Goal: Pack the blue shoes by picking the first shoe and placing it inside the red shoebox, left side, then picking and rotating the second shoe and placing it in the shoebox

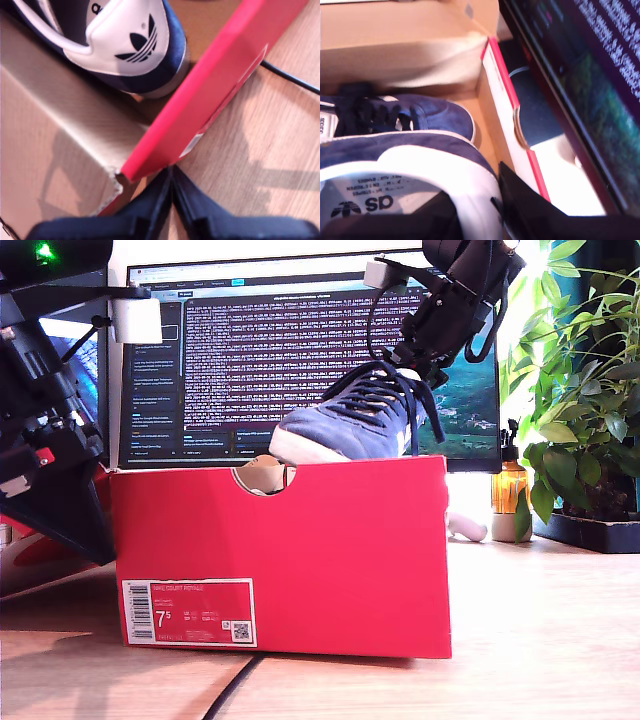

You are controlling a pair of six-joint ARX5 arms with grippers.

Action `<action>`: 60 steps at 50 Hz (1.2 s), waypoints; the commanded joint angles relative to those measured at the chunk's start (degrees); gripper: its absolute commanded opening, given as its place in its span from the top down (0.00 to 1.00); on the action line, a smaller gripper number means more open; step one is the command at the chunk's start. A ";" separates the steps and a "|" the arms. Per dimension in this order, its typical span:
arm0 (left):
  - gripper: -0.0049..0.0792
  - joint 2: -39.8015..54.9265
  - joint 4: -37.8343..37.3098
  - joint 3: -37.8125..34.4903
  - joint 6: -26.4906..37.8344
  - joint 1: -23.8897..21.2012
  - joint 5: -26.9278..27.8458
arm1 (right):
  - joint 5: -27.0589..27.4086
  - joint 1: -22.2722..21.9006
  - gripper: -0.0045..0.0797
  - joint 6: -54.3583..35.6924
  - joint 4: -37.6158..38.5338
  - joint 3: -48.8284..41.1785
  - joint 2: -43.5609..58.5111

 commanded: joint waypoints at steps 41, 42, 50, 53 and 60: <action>0.96 0.87 0.17 0.48 0.42 -0.11 0.09 | 2.21 0.37 0.96 -4.35 -3.54 0.59 4.22; 0.96 0.87 0.17 0.48 0.42 -0.11 0.09 | 2.45 0.44 0.96 -4.46 -3.43 0.59 4.39; 0.96 0.87 -0.24 0.48 0.44 -0.11 0.09 | 2.82 0.46 0.96 -4.92 -2.14 0.59 6.23; 0.96 0.87 -0.42 0.48 0.44 -0.11 0.09 | 2.86 0.44 0.96 -6.21 -1.99 0.59 6.91; 0.96 0.87 -0.66 0.48 0.44 -0.11 0.09 | 3.43 0.31 0.96 -7.48 -0.70 0.59 7.85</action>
